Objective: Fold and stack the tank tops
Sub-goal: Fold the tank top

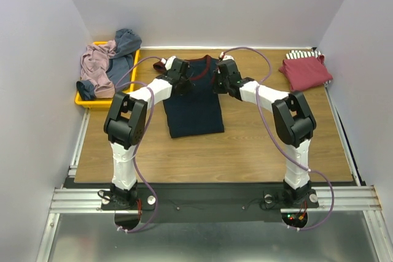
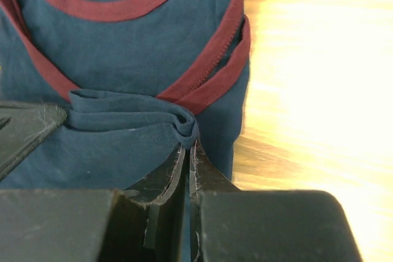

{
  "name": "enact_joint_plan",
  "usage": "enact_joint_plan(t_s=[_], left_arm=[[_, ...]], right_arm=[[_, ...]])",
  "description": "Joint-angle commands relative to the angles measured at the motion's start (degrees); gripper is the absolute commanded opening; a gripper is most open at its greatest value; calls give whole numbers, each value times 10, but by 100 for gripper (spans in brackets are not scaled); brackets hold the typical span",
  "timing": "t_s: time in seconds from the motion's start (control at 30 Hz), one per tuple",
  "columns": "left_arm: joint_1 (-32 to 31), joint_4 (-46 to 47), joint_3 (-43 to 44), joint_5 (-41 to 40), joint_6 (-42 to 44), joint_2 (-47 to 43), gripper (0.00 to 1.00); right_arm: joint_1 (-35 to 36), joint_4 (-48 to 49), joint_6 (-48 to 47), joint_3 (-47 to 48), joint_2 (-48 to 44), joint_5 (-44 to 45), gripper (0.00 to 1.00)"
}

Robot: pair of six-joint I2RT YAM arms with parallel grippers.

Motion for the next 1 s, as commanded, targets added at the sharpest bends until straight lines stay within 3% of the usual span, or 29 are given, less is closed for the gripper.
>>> enact_joint_plan(t_s=[0.0,0.17,0.37,0.43,0.53,0.57,0.67,0.83,0.97], left_arm=[[-10,17,36,13,17,-41,16],[-12,19,25,15,18,-56,18],[-11,28,-57,-10,-2,-128,27],[-11,40,-95,-17,-22,-176,35],[-11,47,-188,-37,-37,-243,50],[-11,51,-207,-38,-42,-274,53],[-11,52,-279,-29,-48,-315,55],[-12,46,-411,-29,-75,-421,54],[-14,36,-524,-19,-116,-506,52]], right_arm=[[-2,-4,6,1,-22,67,8],[-2,-6,10,9,7,80,8],[-2,-18,30,4,25,114,8],[-3,-19,33,-1,23,117,14],[-3,-22,33,-3,11,125,46],[-3,-23,32,-4,-1,123,61],[-2,-28,33,-6,-25,112,80],[-3,-42,50,-64,-118,95,87],[-2,-42,80,-199,-216,26,87]])
